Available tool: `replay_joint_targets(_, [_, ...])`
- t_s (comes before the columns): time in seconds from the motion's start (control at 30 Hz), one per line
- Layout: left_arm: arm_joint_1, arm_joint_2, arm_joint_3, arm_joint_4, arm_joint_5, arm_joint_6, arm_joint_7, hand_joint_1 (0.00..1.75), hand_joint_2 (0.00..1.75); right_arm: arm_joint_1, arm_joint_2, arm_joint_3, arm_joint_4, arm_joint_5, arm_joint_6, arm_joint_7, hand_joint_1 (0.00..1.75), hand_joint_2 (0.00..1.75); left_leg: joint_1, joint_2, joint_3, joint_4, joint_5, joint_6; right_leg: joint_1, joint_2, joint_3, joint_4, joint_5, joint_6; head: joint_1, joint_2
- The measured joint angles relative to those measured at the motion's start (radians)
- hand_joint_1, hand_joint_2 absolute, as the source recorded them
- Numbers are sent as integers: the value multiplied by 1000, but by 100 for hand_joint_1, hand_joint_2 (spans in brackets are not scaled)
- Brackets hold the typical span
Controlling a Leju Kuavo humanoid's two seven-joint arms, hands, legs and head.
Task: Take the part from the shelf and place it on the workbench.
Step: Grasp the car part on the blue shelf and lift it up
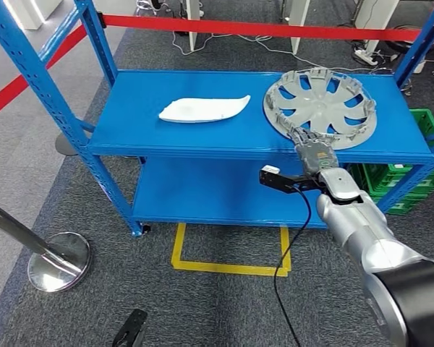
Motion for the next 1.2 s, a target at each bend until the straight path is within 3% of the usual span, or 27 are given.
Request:
replay_joint_targets(0.07, [0, 0, 1, 0, -1, 0, 0, 0, 0, -7, 0, 0, -7, -2, -3, -3, 0, 175, 2, 2, -14, 31, -21, -12, -4, -1, 5, -3, -1, -9, -3, 0])
replay_joint_targets(0.17, [0, 0, 2, 0, -2, 0, 0, 0, 0, -16, 2, 0, -13, -4, -11, -5, 0, 175, 7, 5, -108, 204, -94, -26, -7, -2, 11, -4, -5, -17, -8, 0])
replay_joint_targets(0.2, [0, 0, 3, 0, -3, 0, 0, 0, 0, -17, 2, 0, -13, -4, -14, -4, 0, 175, 9, 5, -140, 253, -104, -28, -8, -2, 12, -4, -7, -16, -8, 0])
replay_joint_targets(0.23, [0, 0, 3, 0, -4, 0, 0, 0, 0, -17, 2, 0, -14, -4, -17, -3, 0, 175, 11, 5, -157, 272, -96, -30, -9, -2, 14, -4, -9, -15, -8, 0])
replay_joint_targets(0.27, [1, 0, 5, 0, -6, 0, 0, 0, 0, -18, 2, 1, -15, -4, -19, -2, 0, 175, 13, 6, -154, 253, -70, -32, -11, -2, 18, -4, -11, -12, -8, 0])
replay_joint_targets(0.33, [0, 0, 10, 0, -8, 0, 0, 0, 0, -23, 2, 1, -19, -5, -23, 1, 0, 175, 19, 9, -104, 139, 5, -37, -16, -2, 26, -3, -18, -3, -9, 0])
replay_joint_targets(0.4, [-2, -2, 14, 0, -9, 0, 0, 0, 0, -34, 2, 1, -22, -5, -26, 3, 0, 175, 22, 10, -54, 36, 37, -34, -15, 0, 28, 0, -25, 10, -12, 0])
replay_joint_targets(0.5, [-2, -3, 17, 0, -9, 0, 0, 0, 0, -42, 2, 1, -22, -6, -27, 4, 0, 175, 19, 8, -42, 9, 29, -11, -14, 0, 29, -8, -27, 26, -13, 0])
replay_joint_targets(0.57, [-1, -3, 18, 0, -9, 0, 0, 0, 0, -42, 3, 2, -22, -7, -28, 4, 0, 175, 17, 7, -37, 8, 28, 5, -17, -3, 19, 16, -46, 32, -11, 0])
replay_joint_targets(0.67, [-2, -3, 19, 0, -10, 0, 0, 0, 0, -43, 3, 4, -22, -7, -33, 7, 0, 175, 11, 5, -30, 7, 22, 21, -11, -5, -67, 194, -125, 27, -5, 0])
replay_joint_targets(0.73, [0, -3, 20, 0, -10, 0, 0, 0, 0, -41, 2, 5, -22, -7, -34, 12, 0, 175, 6, 4, -25, 8, 18, 26, -6, -4, -119, 280, -142, 22, -3, 0])
replay_joint_targets(0.77, [1, -3, 20, 0, -11, 0, 0, 0, 0, -41, 2, 5, -22, -7, -34, 13, 0, 175, 4, 4, -22, 8, 16, 27, -4, -4, -121, 270, -124, 19, -3, 0])
replay_joint_targets(0.8, [0, -3, 20, 0, -11, 0, 0, 0, 0, -42, 2, 5, -22, -7, -34, 15, 0, 175, 3, 3, -18, 8, 13, 26, -2, -4, -102, 223, -90, 15, -3, 0])
replay_joint_targets(0.83, [0, -3, 20, 0, -11, 0, 0, 0, 0, -44, 1, 5, -22, -7, -34, 16, 0, 175, 3, 3, -14, 8, 10, 25, 0, -4, -71, 153, -51, 10, -3, 0])
replay_joint_targets(0.9, [-1, -3, 20, 0, -12, 0, 0, 0, 0, -50, 0, 6, -22, -8, -34, 17, 0, 175, 0, 2, -10, 10, 5, 17, 4, -4, -13, 38, -7, 5, -3, 0])
replay_joint_targets(0.93, [-1, -3, 20, 0, -12, 0, 0, 0, 0, -52, -1, 6, -22, -8, -34, 18, 0, 175, -1, 2, -11, 10, 4, 13, 6, -3, 0, 13, -3, 4, -3, 0])
replay_joint_targets(1.07, [-2, -3, 21, 0, -17, 0, 0, 0, 0, -53, -5, 7, -22, -7, -30, 23, 0, 175, 0, 3, -15, 20, -7, -9, 4, -2, 7, 0, -5, -7, -5, 0])
replay_joint_targets(1.13, [-3, -3, 21, 0, -18, 0, 0, 0, 0, -54, -6, 7, -22, -7, -29, 24, 0, 175, 2, 5, -54, 96, -47, -20, -1, -2, 12, -3, -6, -14, -8, 0])
replay_joint_targets(1.2, [-2, -2, 21, 0, -18, 0, 0, 0, 0, -52, -6, 7, -21, -6, -28, 25, 0, 175, 6, 6, -123, 220, -94, -27, -2, -3, 14, -3, -9, -19, -10, 0])
